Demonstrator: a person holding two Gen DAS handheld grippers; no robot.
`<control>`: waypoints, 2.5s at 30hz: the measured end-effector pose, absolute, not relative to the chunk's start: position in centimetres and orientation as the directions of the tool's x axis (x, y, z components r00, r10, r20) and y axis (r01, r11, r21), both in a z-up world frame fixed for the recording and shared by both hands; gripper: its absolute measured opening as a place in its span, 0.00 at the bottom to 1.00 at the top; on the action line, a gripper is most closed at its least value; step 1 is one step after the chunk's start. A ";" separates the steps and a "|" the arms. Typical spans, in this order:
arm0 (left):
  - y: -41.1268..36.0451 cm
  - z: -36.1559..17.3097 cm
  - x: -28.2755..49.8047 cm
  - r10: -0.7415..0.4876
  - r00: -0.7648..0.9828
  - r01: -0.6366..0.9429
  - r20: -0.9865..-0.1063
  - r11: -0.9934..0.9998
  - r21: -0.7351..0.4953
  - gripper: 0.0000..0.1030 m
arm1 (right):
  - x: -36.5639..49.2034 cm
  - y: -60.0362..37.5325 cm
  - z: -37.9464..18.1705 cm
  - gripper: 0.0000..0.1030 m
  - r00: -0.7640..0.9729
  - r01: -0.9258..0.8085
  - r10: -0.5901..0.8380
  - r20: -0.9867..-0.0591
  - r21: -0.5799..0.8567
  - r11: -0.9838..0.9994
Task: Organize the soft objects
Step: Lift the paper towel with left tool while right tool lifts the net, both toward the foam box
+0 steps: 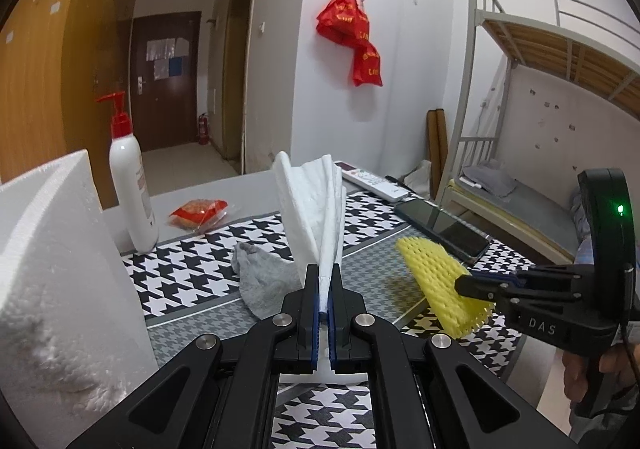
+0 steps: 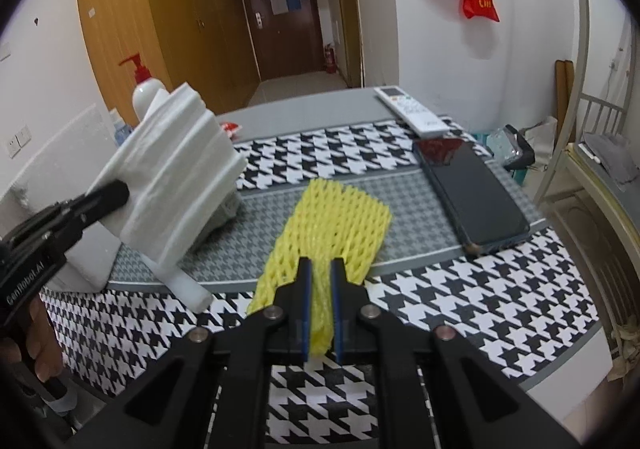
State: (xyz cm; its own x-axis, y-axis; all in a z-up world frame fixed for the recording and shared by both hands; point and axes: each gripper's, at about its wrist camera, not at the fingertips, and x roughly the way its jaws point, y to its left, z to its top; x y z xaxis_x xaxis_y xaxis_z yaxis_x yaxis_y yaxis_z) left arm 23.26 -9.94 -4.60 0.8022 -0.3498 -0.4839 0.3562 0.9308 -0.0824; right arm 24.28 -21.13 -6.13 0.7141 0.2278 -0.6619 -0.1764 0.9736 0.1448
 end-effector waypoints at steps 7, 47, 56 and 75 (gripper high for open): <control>-9.5 -3.4 22.0 -0.358 0.813 0.366 -0.458 0.928 -0.076 0.03 | 23.1 -20.7 -4.8 0.11 0.740 -0.191 0.240 -0.628 0.146 0.971; -5.7 1.7 16.7 -0.283 0.896 0.298 -0.343 0.955 -0.008 0.03 | 18.8 -16.5 1.2 0.11 0.821 -0.294 0.317 -0.474 0.124 0.948; -5.0 3.3 16.4 -0.274 0.909 0.290 -0.315 0.957 0.005 0.03 | 18.2 -15.1 2.7 0.11 0.830 -0.329 0.336 -0.445 0.095 0.939; -2.8 6.6 15.7 -0.186 0.951 0.199 -0.246 0.979 0.032 0.03 | 18.2 -12.4 5.5 0.11 0.836 -0.407 0.408 -0.367 0.083 0.910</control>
